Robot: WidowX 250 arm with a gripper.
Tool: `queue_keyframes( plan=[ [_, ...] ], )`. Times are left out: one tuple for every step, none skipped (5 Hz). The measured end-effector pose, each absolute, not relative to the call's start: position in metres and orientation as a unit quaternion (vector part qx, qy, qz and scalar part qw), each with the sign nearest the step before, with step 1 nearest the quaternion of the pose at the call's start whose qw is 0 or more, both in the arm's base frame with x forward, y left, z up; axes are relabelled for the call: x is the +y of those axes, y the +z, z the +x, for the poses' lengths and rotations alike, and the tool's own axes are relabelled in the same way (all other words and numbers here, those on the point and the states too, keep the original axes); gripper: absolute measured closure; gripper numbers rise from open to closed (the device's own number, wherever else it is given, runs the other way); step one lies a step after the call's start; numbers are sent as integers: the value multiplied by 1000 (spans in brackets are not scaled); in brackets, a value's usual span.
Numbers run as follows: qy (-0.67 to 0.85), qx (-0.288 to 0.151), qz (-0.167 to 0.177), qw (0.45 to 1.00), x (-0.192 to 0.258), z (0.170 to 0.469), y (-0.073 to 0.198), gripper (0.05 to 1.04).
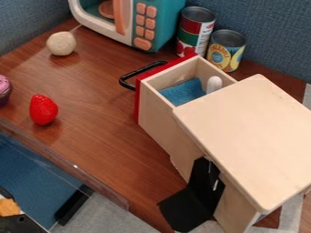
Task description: Close the drawer
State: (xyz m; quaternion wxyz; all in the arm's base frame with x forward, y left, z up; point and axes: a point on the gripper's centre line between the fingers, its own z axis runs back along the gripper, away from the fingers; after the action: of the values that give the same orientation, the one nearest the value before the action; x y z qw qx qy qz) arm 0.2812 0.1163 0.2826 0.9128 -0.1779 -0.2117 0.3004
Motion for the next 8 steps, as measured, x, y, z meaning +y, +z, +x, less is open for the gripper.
queue_keyframes(
  plan=[
    [297,-201,-181,916,119,284,273,88],
    [245,-213,-164,932,168,289,229,88],
    [173,-242,-175,938,214,292,203,88],
    [59,-273,-192,941,262,308,190,88],
    [-52,-261,-201,943,285,314,174,88],
    [-190,-245,-174,935,265,321,135,88],
    [-339,-232,-145,900,230,329,101,88],
    [-442,-202,-108,867,214,333,75,87]
  ],
)
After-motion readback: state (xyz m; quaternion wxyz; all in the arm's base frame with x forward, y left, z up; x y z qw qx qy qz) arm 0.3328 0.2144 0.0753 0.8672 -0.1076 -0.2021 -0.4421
